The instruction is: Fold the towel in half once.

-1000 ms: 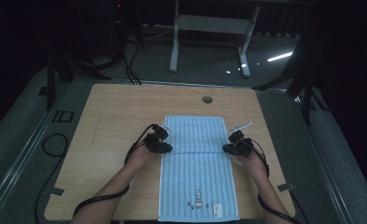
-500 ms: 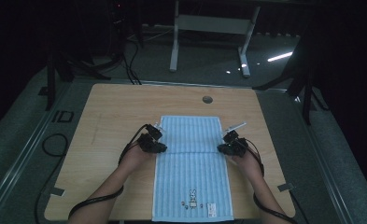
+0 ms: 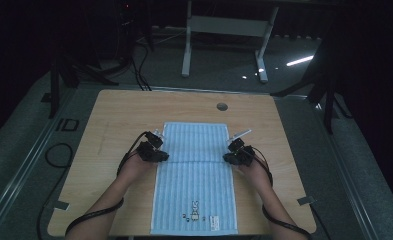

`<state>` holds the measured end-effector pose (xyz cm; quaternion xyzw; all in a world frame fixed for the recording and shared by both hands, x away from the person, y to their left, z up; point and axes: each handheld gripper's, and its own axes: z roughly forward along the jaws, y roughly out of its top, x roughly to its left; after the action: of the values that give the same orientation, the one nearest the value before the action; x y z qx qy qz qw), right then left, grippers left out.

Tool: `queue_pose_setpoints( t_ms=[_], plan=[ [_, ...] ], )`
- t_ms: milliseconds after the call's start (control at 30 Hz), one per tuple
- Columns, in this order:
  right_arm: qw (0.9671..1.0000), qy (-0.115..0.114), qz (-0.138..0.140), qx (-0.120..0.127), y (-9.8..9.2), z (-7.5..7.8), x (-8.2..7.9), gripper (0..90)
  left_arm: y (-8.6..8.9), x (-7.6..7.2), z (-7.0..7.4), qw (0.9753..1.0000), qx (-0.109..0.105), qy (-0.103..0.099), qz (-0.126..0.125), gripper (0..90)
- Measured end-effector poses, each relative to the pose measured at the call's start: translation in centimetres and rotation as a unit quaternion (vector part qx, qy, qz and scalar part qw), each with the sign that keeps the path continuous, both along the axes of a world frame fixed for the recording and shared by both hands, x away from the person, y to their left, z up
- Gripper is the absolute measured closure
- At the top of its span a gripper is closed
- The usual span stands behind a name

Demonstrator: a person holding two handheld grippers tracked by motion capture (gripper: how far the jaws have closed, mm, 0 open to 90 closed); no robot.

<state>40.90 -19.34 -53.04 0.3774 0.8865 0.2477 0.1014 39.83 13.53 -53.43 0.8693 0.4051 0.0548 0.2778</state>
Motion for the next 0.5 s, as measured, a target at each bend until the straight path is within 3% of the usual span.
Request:
queue_pose_setpoints(
  t_ms=[100,133,200,233,333,400,433,500],
  plan=[
    [1.0,0.003,0.001,0.001,0.2,0.1,0.1,79.7,0.2,0.2,0.1,1.0,-0.005,0.008,0.0,79.1],
    [1.0,0.005,0.003,0.002,0.2,0.3,0.2,78.7,0.4,0.6,0.3,0.9997,-0.013,0.022,0.003,77.6],
    [0.9999,0.004,0.003,0.01,0.1,0.7,0.3,78.1,0.5,0.8,0.6,0.9997,-0.01,0.021,0.006,72.1],
    [0.9999,0.004,0.003,0.01,0.1,0.7,0.3,78.1,0.6,1.0,1.0,0.9998,-0.004,0.016,0.011,72.1],
    [0.9999,-0.01,0.001,0.004,0.0,2.3,1.4,74.6,0.9,2.3,2.5,0.9993,0.02,0.0,0.031,60.6],
    [0.9999,-0.015,0.003,0.002,0.0,2.7,1.8,72.6,1.1,2.7,2.8,0.9992,0.02,0.0,0.035,56.9],
    [0.9997,-0.022,-0.006,-0.006,-0.2,3.2,3.1,70.1,1.3,3.6,3.1,0.9986,0.019,-0.007,0.048,56.2],
    [0.9996,-0.019,-0.017,-0.009,-0.4,3.5,4.2,67.4,1.3,4.0,3.1,0.9982,0.028,-0.013,0.051,56.2]
  ],
)
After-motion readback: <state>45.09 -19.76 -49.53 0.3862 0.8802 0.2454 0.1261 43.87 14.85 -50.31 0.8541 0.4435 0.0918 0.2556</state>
